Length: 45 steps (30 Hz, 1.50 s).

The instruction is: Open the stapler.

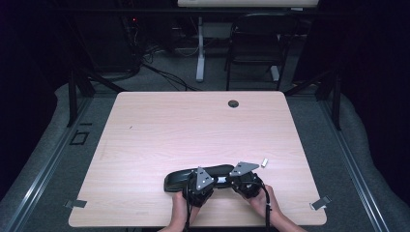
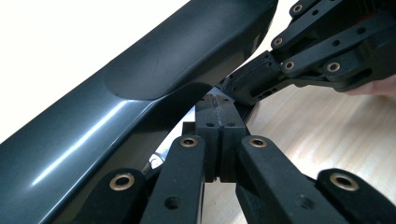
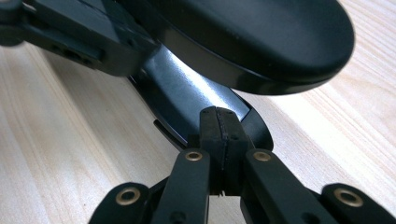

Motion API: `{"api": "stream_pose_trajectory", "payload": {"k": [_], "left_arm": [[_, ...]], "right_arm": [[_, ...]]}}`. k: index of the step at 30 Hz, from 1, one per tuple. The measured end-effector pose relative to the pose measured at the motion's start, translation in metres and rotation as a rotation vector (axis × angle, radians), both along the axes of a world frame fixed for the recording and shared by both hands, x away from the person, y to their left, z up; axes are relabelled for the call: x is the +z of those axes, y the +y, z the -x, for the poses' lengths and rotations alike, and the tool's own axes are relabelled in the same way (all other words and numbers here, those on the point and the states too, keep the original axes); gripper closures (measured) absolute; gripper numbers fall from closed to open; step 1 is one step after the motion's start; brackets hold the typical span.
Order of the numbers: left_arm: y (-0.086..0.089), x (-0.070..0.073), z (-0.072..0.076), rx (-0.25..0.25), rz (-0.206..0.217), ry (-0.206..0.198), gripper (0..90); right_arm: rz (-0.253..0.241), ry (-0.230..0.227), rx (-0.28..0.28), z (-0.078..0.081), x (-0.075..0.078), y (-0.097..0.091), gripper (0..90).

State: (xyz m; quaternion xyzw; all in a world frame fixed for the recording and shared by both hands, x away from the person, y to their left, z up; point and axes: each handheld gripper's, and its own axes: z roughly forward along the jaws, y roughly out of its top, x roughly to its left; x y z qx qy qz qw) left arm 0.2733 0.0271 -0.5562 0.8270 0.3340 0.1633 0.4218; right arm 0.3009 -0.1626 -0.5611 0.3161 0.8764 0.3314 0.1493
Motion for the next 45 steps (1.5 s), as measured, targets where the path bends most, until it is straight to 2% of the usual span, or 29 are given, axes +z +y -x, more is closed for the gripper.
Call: {"api": "stream_pose_trajectory", "payload": {"k": [5, 7, 12, 13, 19, 22, 30, 45], "left_arm": [[-0.006, -0.002, 0.0, 0.013, 0.018, -0.007, 90.0], [-0.007, -0.003, 0.0, 0.02, 0.027, -0.006, 90.0], [-0.01, -0.005, -0.001, 0.027, 0.017, -0.014, 90.0], [-0.01, -0.006, -0.002, 0.028, 0.022, -0.014, 90.0], [-0.013, -0.006, -0.002, 0.029, 0.026, -0.021, 90.0], [-0.014, -0.006, -0.001, 0.03, 0.032, -0.02, 90.0], [-0.013, -0.004, 0.0, 0.038, 0.041, -0.018, 90.0], [-0.013, -0.004, 0.0, 0.036, 0.044, -0.022, 90.0]], "right_arm": [[-0.018, 0.005, 0.005, 0.002, -0.001, 0.004, 90.0], [0.005, 0.005, 0.015, 0.003, 0.0, 0.004, 90.0], [-0.005, -0.005, 0.006, 0.003, -0.001, 0.005, 90.0], [-0.004, -0.016, -0.002, 0.004, -0.001, 0.005, 90.0], [-0.021, -0.016, -0.007, 0.002, -0.002, 0.003, 90.0], [-0.036, -0.002, -0.018, 0.001, -0.003, 0.002, 90.0], [-0.039, 0.008, -0.021, 0.0, -0.002, 0.002, 90.0], [-0.047, 0.008, -0.025, 0.001, -0.003, 0.001, 90.0]]}}
